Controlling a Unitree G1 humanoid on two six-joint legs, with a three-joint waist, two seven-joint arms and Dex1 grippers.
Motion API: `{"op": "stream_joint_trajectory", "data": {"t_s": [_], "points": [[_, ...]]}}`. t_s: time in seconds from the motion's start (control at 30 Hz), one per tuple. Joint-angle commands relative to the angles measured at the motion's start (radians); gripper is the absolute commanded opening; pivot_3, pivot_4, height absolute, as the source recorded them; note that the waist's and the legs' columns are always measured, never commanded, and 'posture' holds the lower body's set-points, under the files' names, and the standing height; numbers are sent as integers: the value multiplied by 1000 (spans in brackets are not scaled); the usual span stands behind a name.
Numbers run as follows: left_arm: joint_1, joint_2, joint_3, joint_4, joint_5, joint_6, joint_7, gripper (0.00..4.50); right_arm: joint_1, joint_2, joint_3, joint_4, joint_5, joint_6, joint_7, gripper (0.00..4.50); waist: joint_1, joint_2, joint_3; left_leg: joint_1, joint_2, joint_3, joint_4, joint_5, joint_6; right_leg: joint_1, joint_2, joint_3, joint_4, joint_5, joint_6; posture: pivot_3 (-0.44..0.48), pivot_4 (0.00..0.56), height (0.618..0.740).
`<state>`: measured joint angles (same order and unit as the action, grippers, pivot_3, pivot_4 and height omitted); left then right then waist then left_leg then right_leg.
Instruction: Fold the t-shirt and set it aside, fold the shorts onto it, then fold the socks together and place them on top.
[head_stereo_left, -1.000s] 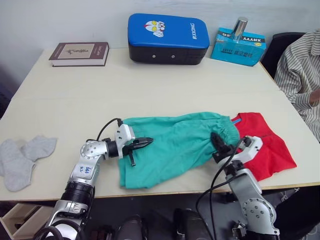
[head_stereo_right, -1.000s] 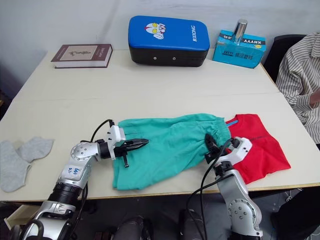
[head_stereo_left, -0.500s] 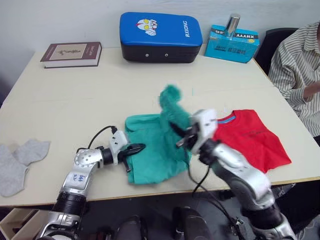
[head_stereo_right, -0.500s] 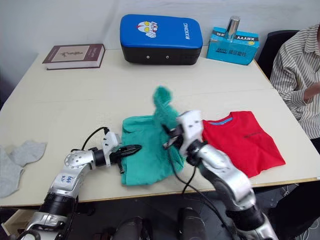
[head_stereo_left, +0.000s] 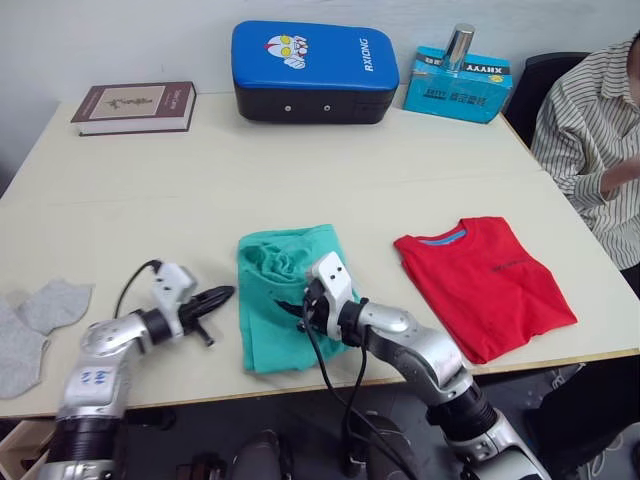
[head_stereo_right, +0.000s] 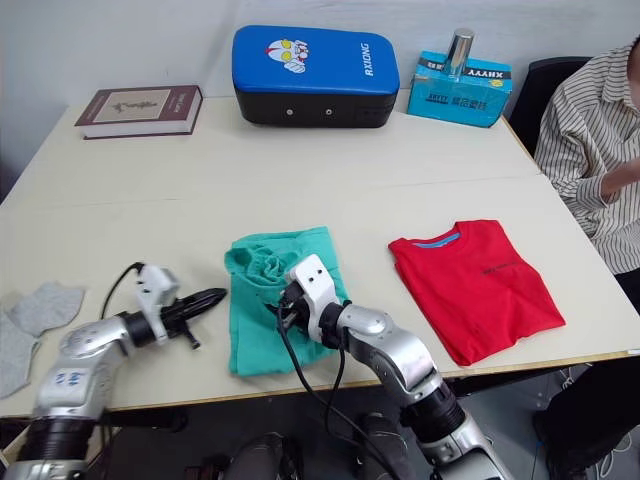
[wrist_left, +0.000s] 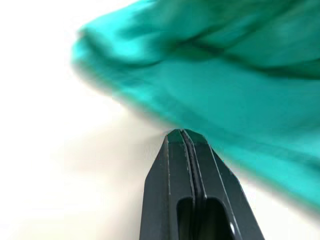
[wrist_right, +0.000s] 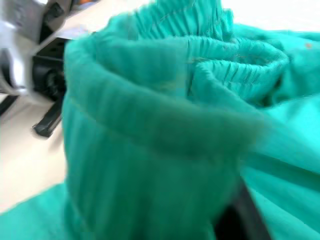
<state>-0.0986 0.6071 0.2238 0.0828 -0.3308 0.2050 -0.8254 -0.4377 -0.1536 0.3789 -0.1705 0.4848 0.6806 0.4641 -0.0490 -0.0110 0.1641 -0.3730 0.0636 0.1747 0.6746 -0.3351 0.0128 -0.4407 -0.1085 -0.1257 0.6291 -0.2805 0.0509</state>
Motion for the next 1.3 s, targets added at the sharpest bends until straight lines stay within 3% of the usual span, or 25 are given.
{"op": "stream_joint_trajectory", "data": {"t_s": [0.03, 0.1, 0.2, 0.33, 0.47, 0.6, 0.83, 0.93, 1.03, 1.13, 1.3], "points": [[4, 21, 80, -16, -63, -4, -14, 0, -70, -12, -90, -45, 158, 78, 157, 2087, 4, -1, 1, 0, 0, 0, 0, 0, 0, 0, 0, 0, 0, 0, 0, 0, 150, 740], [-7, 28, 110, -8, -87, -3, -20, 0, -97, -67, -113, -69, 210, 96, 271, 2767, 10, -1, 1, -1, 0, 0, 1, -1, 2, 0, -1, 0, -1, 0, 0, 0, 150, 740], [-32, 40, 137, -12, -147, 18, -63, 0, -100, -175, -155, -101, 276, 112, 430, 2767, 22, -1, 1, -2, -1, 0, 1, -2, 2, 0, -1, -1, -3, 0, 0, 0, 150, 740], [-100, 48, 124, -88, -228, 106, -79, 0, -92, -256, -287, -85, 401, 164, 501, 2767, 22, -3, 2, -3, -1, 0, 1, -3, 3, 0, -1, -3, -3, 0, 0, 0, 150, 740], [-166, 32, 92, -189, -284, 211, -36, 0, -65, -262, -336, -69, 440, 205, 485, 2767, 20, -5, 3, -4, -1, 0, 2, -3, 3, 0, -1, -3, -3, 0, 0, 0, 150, 740], [-189, 24, 57, -239, -280, 240, -17, 0, -38, -234, -261, -71, 297, 68, 483, 2767, 13, -5, 3, -3, -1, 1, 1, -2, 1, 0, 1, -2, -2, 0, 0, 0, 150, 740], [-231, 22, 68, -244, -311, 241, -6, 0, -39, -94, -238, -53, 240, -41, 433, 2767, 19, -5, 4, -2, 2, 2, 1, 1, -5, -3, 7, 1, 0, 0, 0, 0, 150, 740], [-258, 38, 30, -288, -346, 294, -37, 0, -17, -114, -201, -28, 141, -128, 446, 2161, 23, -5, 4, -2, 2, 2, 2, 2, -5, -3, 8, 3, 0, 1, -1, 0, 150, 740], [-293, 25, -43, -305, -328, 320, -43, 0, 13, -200, -80, 39, -68, -293, 490, 1156, 24, -6, 4, -3, 0, 2, 2, 1, -3, -2, 8, 3, -1, 1, 0, 0, 150, 740], [-327, -40, -179, -285, -248, 327, -2, 0, 20, -203, -25, 156, -203, -430, 458, 133, 22, -6, 4, -3, -1, 4, 2, 1, -2, -2, 9, 3, -2, 1, 0, 0, 150, 740], [-355, -140, -360, -147, -60, 281, 77, 0, 28, -188, 16, 270, -309, -525, 454, 53, 15, -6, 4, -1, 1, 6, 3, 1, -4, -3, 13, 6, -1, 1, 0, 0, 150, 740]]}}
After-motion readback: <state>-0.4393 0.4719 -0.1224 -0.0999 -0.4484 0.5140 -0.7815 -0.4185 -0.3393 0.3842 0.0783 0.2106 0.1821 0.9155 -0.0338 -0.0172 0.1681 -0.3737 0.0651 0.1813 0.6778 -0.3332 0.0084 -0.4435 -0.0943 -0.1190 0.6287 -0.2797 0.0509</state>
